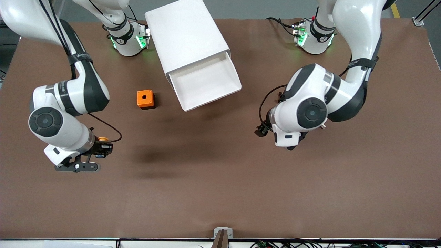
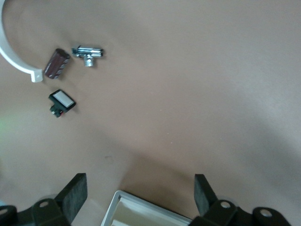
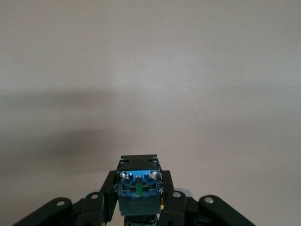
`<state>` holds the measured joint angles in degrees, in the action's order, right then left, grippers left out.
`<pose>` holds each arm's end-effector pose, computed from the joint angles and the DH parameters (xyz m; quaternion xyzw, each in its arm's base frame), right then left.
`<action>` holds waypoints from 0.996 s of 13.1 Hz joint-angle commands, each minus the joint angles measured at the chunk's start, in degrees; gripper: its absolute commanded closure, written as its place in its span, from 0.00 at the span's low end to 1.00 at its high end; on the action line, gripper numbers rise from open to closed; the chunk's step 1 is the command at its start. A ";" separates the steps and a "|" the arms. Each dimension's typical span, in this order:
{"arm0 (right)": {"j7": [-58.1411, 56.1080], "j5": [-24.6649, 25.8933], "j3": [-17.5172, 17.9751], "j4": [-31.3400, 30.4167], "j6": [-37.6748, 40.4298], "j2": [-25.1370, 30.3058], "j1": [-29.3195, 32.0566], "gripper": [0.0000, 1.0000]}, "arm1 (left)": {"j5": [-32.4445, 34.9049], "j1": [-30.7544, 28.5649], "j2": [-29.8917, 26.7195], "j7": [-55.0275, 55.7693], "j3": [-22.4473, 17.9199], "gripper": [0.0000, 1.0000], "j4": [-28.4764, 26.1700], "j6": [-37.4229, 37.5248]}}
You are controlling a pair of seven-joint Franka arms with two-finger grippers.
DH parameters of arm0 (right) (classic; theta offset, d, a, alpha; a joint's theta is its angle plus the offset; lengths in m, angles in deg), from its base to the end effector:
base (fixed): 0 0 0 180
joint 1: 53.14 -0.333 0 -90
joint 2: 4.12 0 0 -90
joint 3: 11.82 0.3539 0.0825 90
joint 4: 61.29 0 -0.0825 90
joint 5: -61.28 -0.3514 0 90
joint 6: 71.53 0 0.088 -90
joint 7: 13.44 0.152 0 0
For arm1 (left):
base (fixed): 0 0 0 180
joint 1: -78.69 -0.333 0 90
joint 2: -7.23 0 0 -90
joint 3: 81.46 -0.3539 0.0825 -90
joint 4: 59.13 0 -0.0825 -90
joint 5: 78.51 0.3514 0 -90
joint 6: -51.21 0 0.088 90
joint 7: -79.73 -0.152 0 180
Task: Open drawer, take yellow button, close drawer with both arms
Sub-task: 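Lift the button out of the drawer with the right gripper, then push the drawer shut with the left gripper while the right gripper holds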
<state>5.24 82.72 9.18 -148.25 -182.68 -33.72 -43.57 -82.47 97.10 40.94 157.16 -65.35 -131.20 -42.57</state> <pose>0.6727 0.0561 0.3754 0.9962 -0.0097 -0.0050 0.0869 0.5773 -0.3572 0.4119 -0.9129 -0.3809 0.1456 0.0138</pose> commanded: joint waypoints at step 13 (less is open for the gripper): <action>-4.96 -0.88 -2.45 -5.68 -15.41 -8.53 6.78 0.94 | 7.03 10.50 -2.34 -13.97 5.95 0.00 -11.60 -18.89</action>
<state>2.88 82.71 6.58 -152.70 -196.37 -42.26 -37.94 -76.50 106.27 39.76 143.91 -59.36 -141.20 -60.87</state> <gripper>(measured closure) 0.586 0.000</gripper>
